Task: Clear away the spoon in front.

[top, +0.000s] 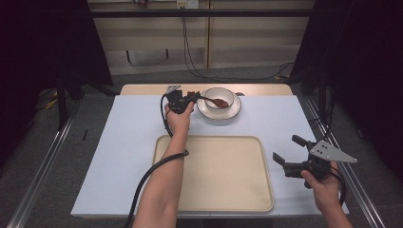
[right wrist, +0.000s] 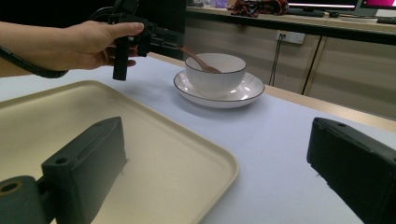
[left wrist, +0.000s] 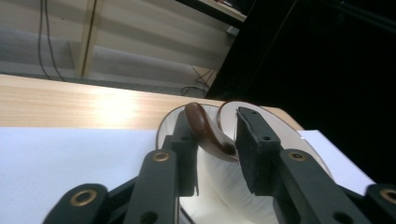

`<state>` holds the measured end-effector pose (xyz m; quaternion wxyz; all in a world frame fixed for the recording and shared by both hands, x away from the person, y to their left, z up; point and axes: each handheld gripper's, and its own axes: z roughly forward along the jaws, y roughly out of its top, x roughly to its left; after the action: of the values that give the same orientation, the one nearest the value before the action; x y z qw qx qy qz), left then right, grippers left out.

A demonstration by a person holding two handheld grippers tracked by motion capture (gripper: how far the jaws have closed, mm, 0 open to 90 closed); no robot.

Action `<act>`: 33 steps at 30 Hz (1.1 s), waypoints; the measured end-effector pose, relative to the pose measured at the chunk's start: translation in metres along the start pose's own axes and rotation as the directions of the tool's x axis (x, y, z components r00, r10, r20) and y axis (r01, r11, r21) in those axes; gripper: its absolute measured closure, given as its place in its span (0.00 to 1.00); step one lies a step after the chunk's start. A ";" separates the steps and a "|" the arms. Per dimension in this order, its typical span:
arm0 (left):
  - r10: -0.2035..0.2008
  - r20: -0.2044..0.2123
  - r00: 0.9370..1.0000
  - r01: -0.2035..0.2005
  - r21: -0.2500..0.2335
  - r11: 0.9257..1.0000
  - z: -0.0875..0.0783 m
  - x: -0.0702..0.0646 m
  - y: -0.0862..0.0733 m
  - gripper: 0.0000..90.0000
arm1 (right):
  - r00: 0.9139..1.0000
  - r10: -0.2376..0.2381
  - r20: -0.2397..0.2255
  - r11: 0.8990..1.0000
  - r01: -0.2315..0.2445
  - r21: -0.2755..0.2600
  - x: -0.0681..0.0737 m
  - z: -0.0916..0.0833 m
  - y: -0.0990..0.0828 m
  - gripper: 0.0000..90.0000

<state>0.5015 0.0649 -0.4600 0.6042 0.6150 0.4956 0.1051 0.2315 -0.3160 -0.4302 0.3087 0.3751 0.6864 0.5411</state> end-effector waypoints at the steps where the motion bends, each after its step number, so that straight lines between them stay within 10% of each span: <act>1: -0.006 0.006 1.000 0.006 -0.011 1.000 0.000 0.000 0.000 0.81 | 1.000 -0.002 -0.001 1.000 0.002 -0.002 0.000 0.000 0.000 0.04; 11: -0.014 0.104 0.994 0.022 -0.068 0.997 0.002 -0.012 0.008 0.92 | 1.000 0.006 -0.006 1.000 -0.006 -0.003 -0.001 -0.001 0.000 0.04; 33: 0.035 0.186 0.982 -0.011 -0.130 0.991 -0.021 -0.029 0.041 0.93 | 1.000 0.001 -0.001 1.000 -0.001 -0.011 -0.001 -0.001 0.001 0.04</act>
<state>0.4918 0.0654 -0.4065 0.6853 0.5878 0.4214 0.0854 0.2317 -0.3176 -0.4294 0.3101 0.3734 0.6834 0.5454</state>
